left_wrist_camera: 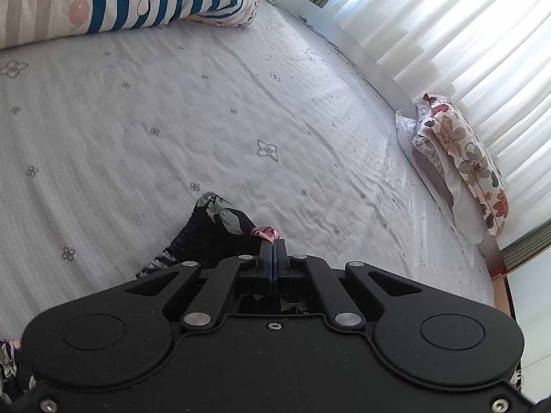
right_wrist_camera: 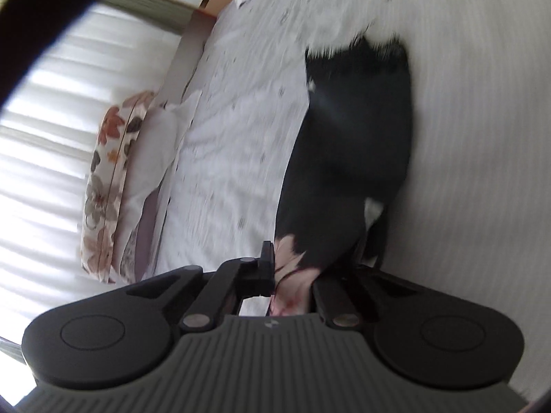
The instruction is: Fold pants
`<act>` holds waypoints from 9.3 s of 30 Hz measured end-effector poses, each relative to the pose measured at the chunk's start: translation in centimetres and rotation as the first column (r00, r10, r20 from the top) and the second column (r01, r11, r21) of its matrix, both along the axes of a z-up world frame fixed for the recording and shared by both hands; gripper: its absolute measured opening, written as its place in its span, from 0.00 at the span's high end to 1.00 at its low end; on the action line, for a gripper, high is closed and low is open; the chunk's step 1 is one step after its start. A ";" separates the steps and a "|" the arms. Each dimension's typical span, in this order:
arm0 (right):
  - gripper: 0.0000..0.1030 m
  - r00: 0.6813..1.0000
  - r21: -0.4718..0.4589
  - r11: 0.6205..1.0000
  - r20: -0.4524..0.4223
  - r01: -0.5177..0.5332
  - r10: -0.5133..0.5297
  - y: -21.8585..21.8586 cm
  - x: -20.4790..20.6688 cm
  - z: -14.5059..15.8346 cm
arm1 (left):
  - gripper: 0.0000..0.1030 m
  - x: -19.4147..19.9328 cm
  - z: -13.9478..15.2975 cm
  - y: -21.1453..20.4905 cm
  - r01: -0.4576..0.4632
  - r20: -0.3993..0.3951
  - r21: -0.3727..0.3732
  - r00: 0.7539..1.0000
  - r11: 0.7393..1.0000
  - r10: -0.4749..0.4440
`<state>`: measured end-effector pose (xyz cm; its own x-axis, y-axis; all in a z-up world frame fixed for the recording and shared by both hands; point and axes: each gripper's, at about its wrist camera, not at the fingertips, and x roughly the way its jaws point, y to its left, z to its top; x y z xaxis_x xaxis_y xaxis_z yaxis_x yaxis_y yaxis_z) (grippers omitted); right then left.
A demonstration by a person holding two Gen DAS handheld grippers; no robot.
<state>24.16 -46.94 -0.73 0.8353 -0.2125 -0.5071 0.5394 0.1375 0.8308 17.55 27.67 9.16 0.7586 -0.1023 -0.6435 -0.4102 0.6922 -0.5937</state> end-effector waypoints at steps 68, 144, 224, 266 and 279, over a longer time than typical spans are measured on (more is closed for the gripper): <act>0.97 0.914 -0.544 0.794 -0.405 -0.272 0.036 6.5 -30.4 8.3 | 0.99 -5.8 -2.5 -3.9 -0.001 -0.021 0.069 1.000 0.998 0.002; 0.29 0.778 -0.524 0.610 -0.566 -0.594 0.271 13.4 -30.6 7.9 | 0.27 -22.5 3.4 -2.7 -0.133 0.124 0.485 0.989 0.865 0.082; 0.30 0.688 -0.582 0.366 -0.630 -0.726 0.361 15.4 -22.2 5.1 | 0.86 -12.9 -5.8 -8.1 0.173 -0.133 0.538 0.984 0.825 -0.120; 0.29 0.773 -0.587 0.539 -0.597 -0.604 0.215 15.0 -33.4 3.8 | 0.13 -8.4 -4.2 1.0 0.161 -0.190 0.485 0.979 0.860 -0.076; 0.29 0.751 -0.591 0.496 -0.621 -0.637 0.224 16.0 -32.7 3.5 | 0.81 -6.1 -5.9 -0.4 0.219 -0.188 0.511 0.972 0.831 -0.140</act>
